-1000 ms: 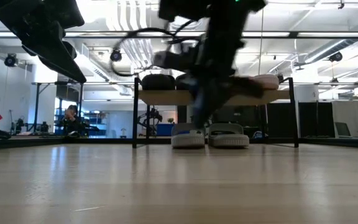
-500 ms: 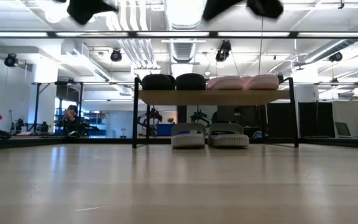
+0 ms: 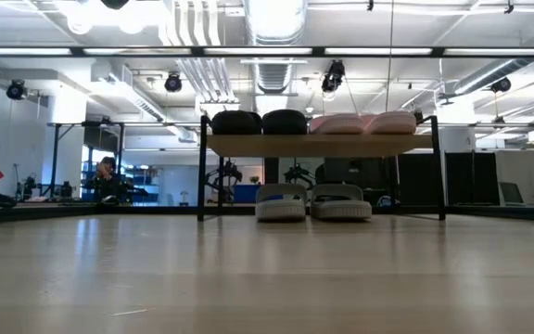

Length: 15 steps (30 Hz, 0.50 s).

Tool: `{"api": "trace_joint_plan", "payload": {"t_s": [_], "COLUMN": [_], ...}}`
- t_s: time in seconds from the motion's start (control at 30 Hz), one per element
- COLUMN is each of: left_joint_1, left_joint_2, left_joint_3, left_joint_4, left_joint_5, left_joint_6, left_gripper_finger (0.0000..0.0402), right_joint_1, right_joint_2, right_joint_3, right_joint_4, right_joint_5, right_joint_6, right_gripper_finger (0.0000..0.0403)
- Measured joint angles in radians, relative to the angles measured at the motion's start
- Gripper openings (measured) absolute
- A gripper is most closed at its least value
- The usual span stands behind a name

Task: Pick and place slides into the shelf
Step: Return to Home Position

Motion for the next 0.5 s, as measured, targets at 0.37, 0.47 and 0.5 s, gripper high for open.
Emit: {"api": "trace_joint_plan", "payload": {"t_s": [0.37, 0.47, 0.5], "left_joint_1": [0.001, 0.001, 0.002], "left_joint_2": [-0.014, 0.009, 0.018], "left_joint_3": [-0.004, -0.005, -0.005], "left_joint_4": [0.001, 0.007, 0.011], "left_joint_5": [0.164, 0.175, 0.178], "left_joint_6": [-0.056, -0.055, -0.055], "left_gripper_finger": [0.0223, 0.0223, 0.0223], "right_joint_1": [-0.027, -0.061, -0.074], "right_joint_2": [0.037, 0.085, 0.104], "right_joint_3": [-0.029, -0.094, -0.123], "right_joint_4": [0.270, 0.483, 0.585], "right_joint_5": [-0.368, -0.466, -0.505], "right_joint_6": [-0.297, -0.356, -0.385], "right_gripper_finger": [0.0013, 0.0013, 0.0013]}}
